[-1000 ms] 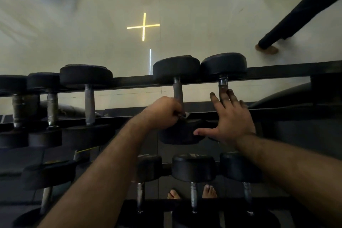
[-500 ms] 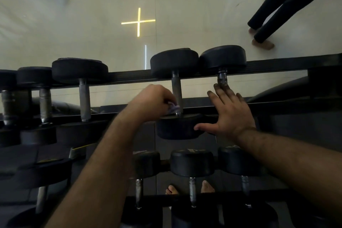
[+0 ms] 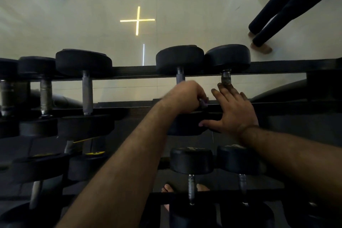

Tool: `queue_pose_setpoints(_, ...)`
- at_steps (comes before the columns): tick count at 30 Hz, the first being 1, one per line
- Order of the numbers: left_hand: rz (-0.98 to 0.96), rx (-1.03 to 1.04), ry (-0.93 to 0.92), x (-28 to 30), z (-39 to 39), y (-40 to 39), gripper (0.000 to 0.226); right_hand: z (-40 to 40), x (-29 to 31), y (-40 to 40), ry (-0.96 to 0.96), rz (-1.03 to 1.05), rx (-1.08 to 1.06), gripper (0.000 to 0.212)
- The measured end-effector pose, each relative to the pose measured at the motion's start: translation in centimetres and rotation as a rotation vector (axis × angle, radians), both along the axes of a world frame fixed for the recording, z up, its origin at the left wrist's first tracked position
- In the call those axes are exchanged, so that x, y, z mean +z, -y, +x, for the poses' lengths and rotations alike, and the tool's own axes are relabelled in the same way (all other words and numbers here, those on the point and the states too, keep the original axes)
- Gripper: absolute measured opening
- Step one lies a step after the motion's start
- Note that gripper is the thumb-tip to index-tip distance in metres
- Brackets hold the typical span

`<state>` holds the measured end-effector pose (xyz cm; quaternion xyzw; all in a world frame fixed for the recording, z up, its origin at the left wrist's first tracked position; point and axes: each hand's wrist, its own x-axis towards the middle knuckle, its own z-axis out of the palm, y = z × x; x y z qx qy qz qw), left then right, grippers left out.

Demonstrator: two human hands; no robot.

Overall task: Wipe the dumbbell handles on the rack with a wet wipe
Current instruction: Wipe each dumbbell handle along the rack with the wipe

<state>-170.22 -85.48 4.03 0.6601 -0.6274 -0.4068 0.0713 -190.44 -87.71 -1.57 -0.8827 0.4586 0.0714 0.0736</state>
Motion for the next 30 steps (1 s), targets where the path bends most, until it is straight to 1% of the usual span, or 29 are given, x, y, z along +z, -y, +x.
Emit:
queue_pose_setpoints(2, 0.05, -0.094, 0.033, -0.4, 1.1, -1.1, 0.018, 0.0, 0.1, 0.0, 0.014, 0.003, -0.001, 0.138)
queue_pose_setpoints(3, 0.06, -0.104, 0.044, -0.3, 2.5, -1.8, 0.017, 0.0, 0.1, 0.0, 0.02, 0.001, 0.0, 0.139)
queue_pose_setpoints(5, 0.061, -0.027, 0.012, 0.3, 6.0, -3.5, 0.014, -0.1, 0.1, -0.1, 0.029, 0.004, -0.005, 0.139)
queue_pose_setpoints(6, 0.031, 0.068, -0.019, 0.5, 7.7, -4.3, 0.015, -0.1, 0.1, -0.1, 0.033, 0.007, -0.007, 0.139)
queue_pose_setpoints(7, -0.045, 0.204, -0.069, 0.5, 8.9, -4.8, 0.018, -0.1, 0.1, -0.2, 0.033, 0.011, -0.005, 0.139)
queue_pose_setpoints(8, -0.164, 0.357, -0.121, 0.2, 9.4, -5.1, 0.02, -0.1, 0.2, -0.2, 0.029, 0.016, -0.002, 0.139)
queue_pose_setpoints(9, -0.306, 0.461, -0.132, -0.2, 9.1, -4.8, 0.021, -0.1, 0.3, -0.2, 0.026, 0.019, 0.0, 0.139)
queue_pose_setpoints(10, -0.444, 0.473, -0.084, -0.7, 8.2, -4.3, 0.022, 0.0, 0.4, -0.2, 0.025, 0.017, -0.001, 0.139)
queue_pose_setpoints(11, -0.558, 0.416, 0.001, -1.4, 7.1, -3.6, 0.026, 0.1, 0.4, -0.2, 0.022, 0.012, -0.002, 0.139)
queue_pose_setpoints(12, -0.652, 0.305, 0.117, -2.4, 6.0, -3.0, 0.032, 0.1, 0.4, -0.2, 0.012, 0.011, 0.0, 0.139)
queue_pose_setpoints(13, -0.701, 0.185, 0.25, -3.4, 5.2, -2.3, 0.038, 0.1, 0.3, -0.2, -0.001, 0.012, 0.002, 0.139)
queue_pose_setpoints(14, -0.715, 0.094, 0.337, -4.3, 4.8, -1.9, 0.042, 0.1, 0.3, -0.2, -0.008, 0.011, 0.003, 0.139)
queue_pose_setpoints(15, -0.692, 0.018, 0.353, -5.0, 4.8, -1.7, 0.044, 0.0, 0.2, -0.1, -0.005, 0.003, 0.001, 0.139)
queue_pose_setpoints(16, -0.627, -0.052, 0.313, -5.4, 5.3, -2.0, 0.043, -0.1, 0.1, -0.1, 0.005, -0.005, 0.002, 0.138)
queue_pose_setpoints(19, -0.342, -0.31, 0.113, -4.8, 7.5, -4.4, 0.036, -0.3, -0.1, 0.0, 0.009, -0.01, 0.012, 0.135)
queue_pose_setpoints(20, -0.3, -0.321, 0.025, -4.2, 8.1, -5.0, 0.036, -0.4, -0.2, 0.0, 0.005, -0.015, 0.014, 0.134)
queue_pose_setpoints(21, -0.312, -0.279, -0.061, -3.6, 8.6, -5.0, 0.037, -0.5, -0.3, 0.0, 0.001, -0.021, 0.019, 0.132)
queue_pose_setpoints(22, -0.395, -0.202, -0.105, -3.2, 8.6, -4.5, 0.038, -0.5, -0.4, 0.1, -0.002, -0.024, 0.024, 0.132)
queue_pose_setpoints(23, -0.526, -0.107, -0.072, -3.0, 8.4, -3.6, 0.039, -0.5, -0.4, 0.1, -0.005, -0.026, 0.027, 0.131)
queue_pose_setpoints(24, -0.662, -0.031, 0.018, -3.0, 7.9, -2.5, 0.041, -0.5, -0.3, 0.2, -0.013, -0.027, 0.028, 0.131)
queue_pose_setpoints(25, -0.754, 0.016, 0.125, -3.1, 7.0, -1.4, 0.043, -0.5, -0.3, 0.2, -0.022, -0.026, 0.026, 0.132)
queue_pose_setpoints(26, -0.78, 0.004, 0.222, -3.4, 6.1, -0.4, 0.046, -0.4, -0.2, 0.1, -0.028, -0.022, 0.025, 0.132)
queue_pose_setpoints(27, -0.752, -0.089, 0.313, -3.8, 5.5, 0.1, 0.047, -0.3, -0.1, 0.1, -0.03, -0.017, 0.024, 0.133)
queue_pose_setpoints(28, -0.671, -0.217, 0.369, -4.4, 5.1, 0.1, 0.045, -0.3, -0.1, 0.0, -0.027, -0.016, 0.021, 0.134)
queue_pose_setpoints(29, -0.562, -0.327, 0.373, -4.9, 5.3, -0.5, 0.041, -0.3, -0.1, 0.0, -0.021, -0.017, 0.019, 0.134)
queue_pose_setpoints(30, -0.464, -0.391, 0.32, -5.1, 5.8, -1.4, 0.038, -0.3, -0.1, 0.0, -0.018, -0.016, 0.02, 0.133)
